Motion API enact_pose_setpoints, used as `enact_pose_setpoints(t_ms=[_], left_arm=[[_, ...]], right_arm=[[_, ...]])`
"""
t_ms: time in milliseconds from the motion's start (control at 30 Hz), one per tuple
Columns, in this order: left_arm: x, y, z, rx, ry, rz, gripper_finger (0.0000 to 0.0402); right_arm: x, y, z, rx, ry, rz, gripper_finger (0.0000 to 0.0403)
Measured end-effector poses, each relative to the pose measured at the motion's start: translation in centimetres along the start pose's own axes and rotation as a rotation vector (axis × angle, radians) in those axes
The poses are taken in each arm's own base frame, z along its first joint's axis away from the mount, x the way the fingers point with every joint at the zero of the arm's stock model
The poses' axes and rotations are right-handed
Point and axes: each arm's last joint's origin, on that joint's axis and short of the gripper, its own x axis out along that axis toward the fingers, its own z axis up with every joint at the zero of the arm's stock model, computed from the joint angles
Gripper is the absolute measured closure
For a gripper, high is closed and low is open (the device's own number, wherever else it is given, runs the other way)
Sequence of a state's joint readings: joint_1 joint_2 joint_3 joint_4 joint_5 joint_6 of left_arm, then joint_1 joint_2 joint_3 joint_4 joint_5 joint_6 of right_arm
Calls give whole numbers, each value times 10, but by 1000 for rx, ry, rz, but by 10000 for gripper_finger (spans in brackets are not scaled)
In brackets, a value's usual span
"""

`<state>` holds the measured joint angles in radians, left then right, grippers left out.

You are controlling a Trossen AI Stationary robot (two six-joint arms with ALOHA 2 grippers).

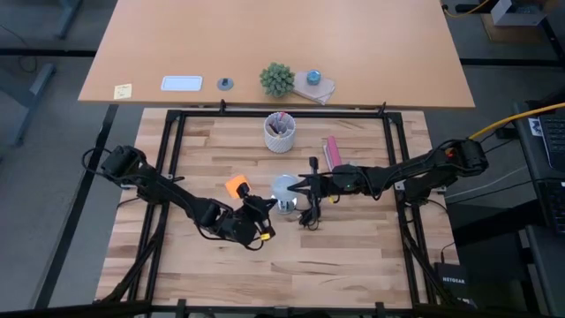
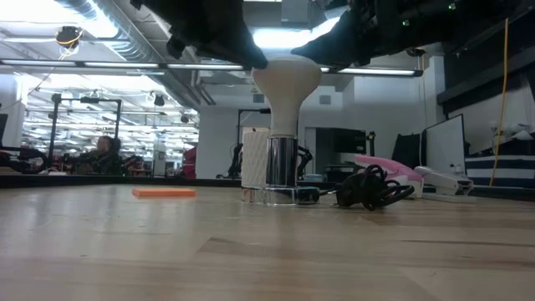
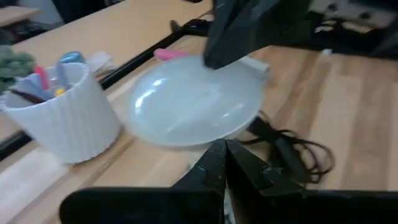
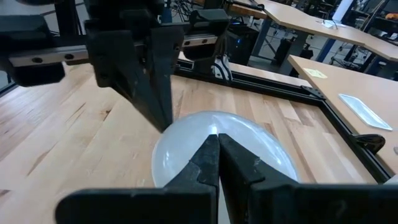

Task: Screw lightbulb
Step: Insert the lightbulb into the lamp

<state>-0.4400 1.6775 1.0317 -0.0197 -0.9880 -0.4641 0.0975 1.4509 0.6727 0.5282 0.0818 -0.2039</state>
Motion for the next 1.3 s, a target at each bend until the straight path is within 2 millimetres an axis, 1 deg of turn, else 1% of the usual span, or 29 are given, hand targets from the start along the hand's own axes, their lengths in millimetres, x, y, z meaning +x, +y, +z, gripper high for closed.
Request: enact_pose_setpoints(t_ms=[167, 267, 567, 800, 1000, 1300], left_arm=[[1, 5, -4, 4, 19, 54, 400], [6, 9, -6, -5, 34, 81, 400], [24, 24, -1, 21, 50, 147, 400], [30, 31, -2, 58, 72, 180, 400], [21, 28, -7, 87, 83, 187, 400], [-6, 9, -12, 120, 59, 90, 400]], right_arm=[[0, 0, 0, 0, -1, 3, 394], [0, 1, 0, 0, -3, 15, 394], [0, 1, 0, 0, -4, 23, 394], [0, 1, 0, 0, -5, 24, 394], [0, 1, 0, 0, -5, 24, 394], [0, 1, 0, 0, -5, 23, 394]])
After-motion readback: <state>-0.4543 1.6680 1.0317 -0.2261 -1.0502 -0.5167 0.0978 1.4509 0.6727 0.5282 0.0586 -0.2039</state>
